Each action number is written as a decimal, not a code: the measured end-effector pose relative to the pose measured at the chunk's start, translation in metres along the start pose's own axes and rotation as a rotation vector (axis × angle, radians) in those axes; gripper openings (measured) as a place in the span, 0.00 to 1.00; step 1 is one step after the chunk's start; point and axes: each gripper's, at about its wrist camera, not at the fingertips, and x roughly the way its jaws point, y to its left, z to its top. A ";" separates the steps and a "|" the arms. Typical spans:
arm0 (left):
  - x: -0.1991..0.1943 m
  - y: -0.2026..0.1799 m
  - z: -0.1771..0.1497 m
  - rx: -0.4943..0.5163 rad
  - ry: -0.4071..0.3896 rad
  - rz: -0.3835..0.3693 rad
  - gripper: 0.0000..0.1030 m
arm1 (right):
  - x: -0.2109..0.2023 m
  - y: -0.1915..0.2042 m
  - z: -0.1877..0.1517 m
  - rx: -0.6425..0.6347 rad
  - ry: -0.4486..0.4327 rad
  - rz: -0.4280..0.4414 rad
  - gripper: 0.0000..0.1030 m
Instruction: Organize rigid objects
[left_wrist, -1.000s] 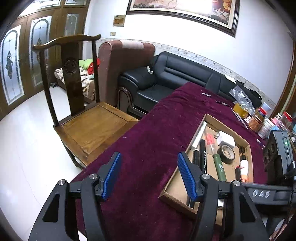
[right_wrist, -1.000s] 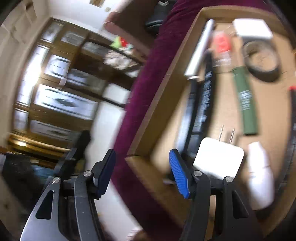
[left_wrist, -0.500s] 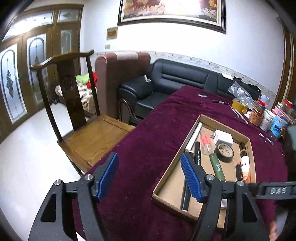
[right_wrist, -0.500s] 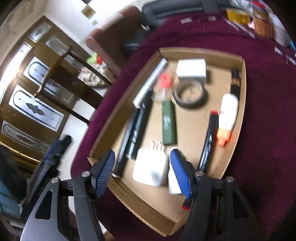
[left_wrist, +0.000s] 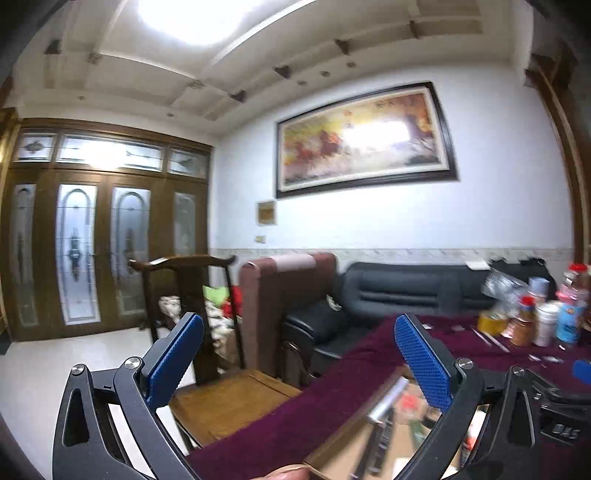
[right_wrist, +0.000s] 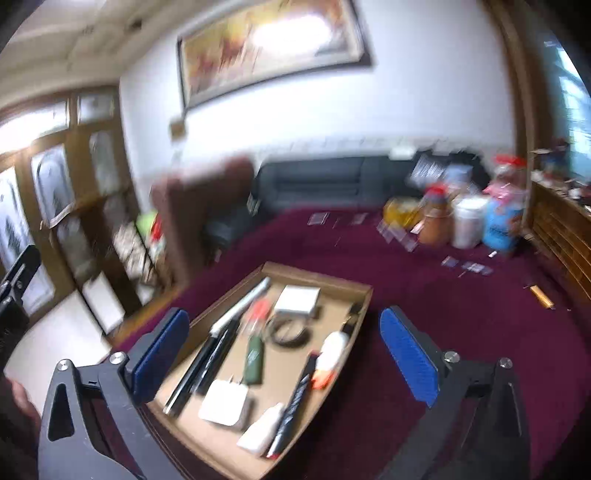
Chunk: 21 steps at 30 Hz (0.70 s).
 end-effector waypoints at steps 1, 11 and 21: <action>0.003 -0.006 0.000 0.010 0.041 -0.040 0.99 | 0.001 -0.007 -0.003 0.024 -0.009 -0.017 1.00; 0.053 -0.053 -0.048 0.068 0.541 -0.172 0.99 | 0.017 -0.048 -0.047 -0.002 0.199 -0.192 1.00; 0.053 -0.076 -0.068 0.113 0.661 -0.171 0.99 | 0.014 -0.021 -0.079 -0.254 0.265 -0.168 1.00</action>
